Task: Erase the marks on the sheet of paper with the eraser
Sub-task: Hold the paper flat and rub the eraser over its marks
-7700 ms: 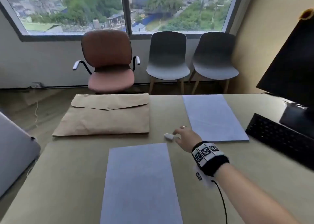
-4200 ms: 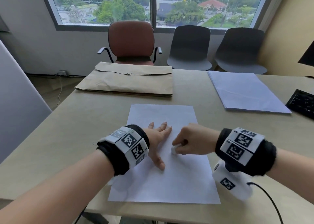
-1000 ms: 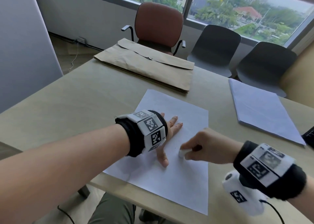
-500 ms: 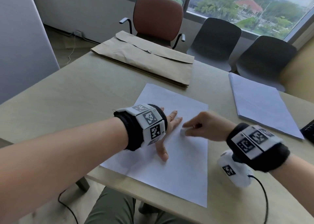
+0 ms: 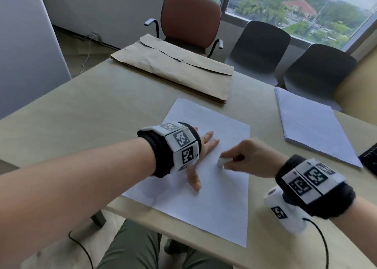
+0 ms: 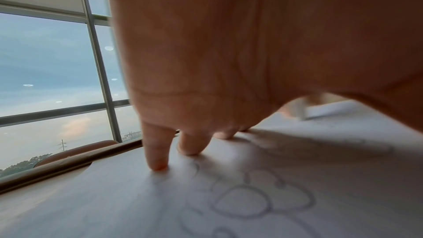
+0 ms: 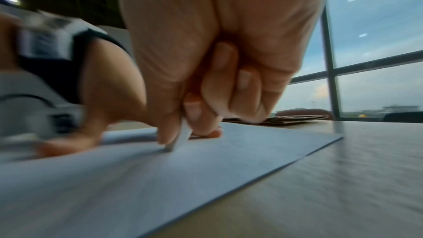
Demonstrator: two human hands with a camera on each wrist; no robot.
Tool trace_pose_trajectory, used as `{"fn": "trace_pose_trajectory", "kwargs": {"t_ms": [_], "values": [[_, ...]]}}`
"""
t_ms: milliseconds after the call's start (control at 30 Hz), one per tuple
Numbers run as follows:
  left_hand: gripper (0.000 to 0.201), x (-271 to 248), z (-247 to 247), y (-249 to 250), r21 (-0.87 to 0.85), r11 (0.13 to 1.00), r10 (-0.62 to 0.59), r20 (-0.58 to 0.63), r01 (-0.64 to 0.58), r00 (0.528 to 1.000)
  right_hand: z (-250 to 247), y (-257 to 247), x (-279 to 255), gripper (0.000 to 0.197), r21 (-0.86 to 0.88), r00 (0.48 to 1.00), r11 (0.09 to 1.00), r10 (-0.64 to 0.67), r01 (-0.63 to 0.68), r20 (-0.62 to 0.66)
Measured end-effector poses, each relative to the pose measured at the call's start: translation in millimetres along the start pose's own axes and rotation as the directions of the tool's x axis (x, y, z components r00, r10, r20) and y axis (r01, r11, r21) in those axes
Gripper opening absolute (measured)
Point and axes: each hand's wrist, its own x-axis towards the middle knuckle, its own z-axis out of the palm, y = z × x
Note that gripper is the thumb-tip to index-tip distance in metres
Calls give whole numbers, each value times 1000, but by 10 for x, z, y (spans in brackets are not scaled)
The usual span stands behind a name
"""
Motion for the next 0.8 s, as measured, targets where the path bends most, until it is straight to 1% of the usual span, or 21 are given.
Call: {"fn": "trace_pose_trajectory", "kwargs": {"t_ms": [67,100,133,167,233,300,333,367,433,467,500,533,600,633,667,700,733,800], "values": [[130,-10,-6,3,-2,1000,1,12,-1,1000,26,-26,-127,20,35,988,999,-39,34,149],[130,-9,-6,7,0,1000,-2,17,2,1000,11,-31,-140,20,53,982,998,-36,27,188],[130,-11,-8,10,2,1000,-4,18,4,1000,-13,-38,-112,21,53,983,999,-22,12,184],[130,-11,-9,9,2,1000,-4,16,4,1000,-43,-44,-47,23,41,989,999,1,-8,145],[130,-17,-10,-7,-6,1000,-1,2,1,1000,-89,-39,116,24,33,999,999,35,-35,11],[129,-24,-15,-15,-17,1000,-3,-11,3,1000,-72,-90,154,20,-7,997,1000,6,-7,-73],[129,-34,-10,-34,-17,1000,-15,-16,15,1000,-41,-140,127,20,-43,997,999,-33,30,-72],[129,-38,-23,-33,-9,1000,-17,-15,17,1000,3,-174,55,20,-61,997,996,-73,71,-39],[129,-25,-12,-13,-3,1000,-5,-1,5,1000,105,-247,-104,21,-32,989,992,-121,124,89],[130,-19,1,-7,-6,1000,-4,5,4,1000,110,-255,-121,22,-13,984,992,-122,124,130],[130,-15,19,-8,-12,1000,-5,8,5,1000,85,-241,-91,23,-10,987,995,-99,101,125],[129,-11,24,-17,-15,1000,-6,0,6,1000,31,-207,-28,23,-23,996,998,-58,60,74],[129,-7,27,-25,-18,1000,0,-19,0,1000,-41,-121,94,21,-47,997,999,15,-19,-80],[129,-11,23,-20,-20,1000,5,-25,-5,1000,-40,-105,121,19,-71,992,997,14,-23,-124],[129,-11,17,-14,-21,1000,7,-25,-7,1000,-15,-118,104,19,-105,991,995,-8,-6,-133],[129,-14,6,-16,-19,1000,5,-21,-5,1000,29,-157,54,19,-133,993,991,-45,30,-111],[129,-19,-1,-16,-18,1000,1,-12,-1,1000,81,-206,-17,19,-141,994,987,-90,80,-60],[128,-27,4,-19,-15,1000,-1,7,2,1000,139,-281,-163,19,-95,988,985,-137,143,68]]}}
